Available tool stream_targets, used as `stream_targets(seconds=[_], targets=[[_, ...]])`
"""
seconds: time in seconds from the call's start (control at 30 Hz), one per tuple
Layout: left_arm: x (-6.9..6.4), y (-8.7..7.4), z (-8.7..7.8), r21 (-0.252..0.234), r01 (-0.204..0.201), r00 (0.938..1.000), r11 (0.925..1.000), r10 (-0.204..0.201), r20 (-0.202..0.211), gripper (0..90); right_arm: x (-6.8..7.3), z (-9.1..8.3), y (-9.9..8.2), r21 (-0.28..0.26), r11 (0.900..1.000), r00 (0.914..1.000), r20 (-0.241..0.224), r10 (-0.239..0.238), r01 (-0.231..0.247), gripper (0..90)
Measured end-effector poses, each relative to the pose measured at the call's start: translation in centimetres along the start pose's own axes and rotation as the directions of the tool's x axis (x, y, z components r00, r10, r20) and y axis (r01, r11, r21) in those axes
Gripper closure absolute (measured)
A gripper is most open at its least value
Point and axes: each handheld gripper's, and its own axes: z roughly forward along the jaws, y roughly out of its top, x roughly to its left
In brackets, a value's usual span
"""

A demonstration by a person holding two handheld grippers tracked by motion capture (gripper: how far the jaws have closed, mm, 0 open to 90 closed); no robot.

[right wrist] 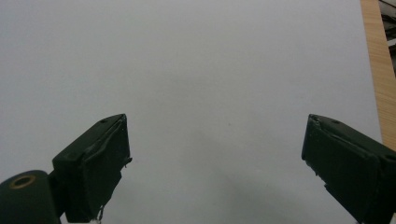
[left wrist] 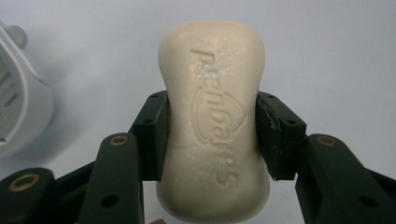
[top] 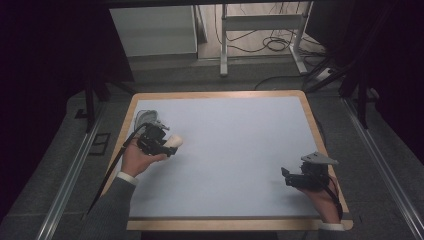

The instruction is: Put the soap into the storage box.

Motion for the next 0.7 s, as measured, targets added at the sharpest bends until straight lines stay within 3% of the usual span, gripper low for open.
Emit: stream_targets(seconds=[0.5,0.7], targets=[[1.6,1.0,-0.3,0.008,0.015,0.9995,0.9998,-0.015,-0.027,49.4,-0.1,0.0,0.0,0.002,1.0,1.0,0.003,0.001,-0.001,7.6],[2.7,1.2,-0.5,0.007,0.042,0.9986,0.9991,-0.042,-0.034,49.4,-0.2,0.1,-0.1,0.006,1.0,1.0,0.006,0.002,-0.002,7.6]])
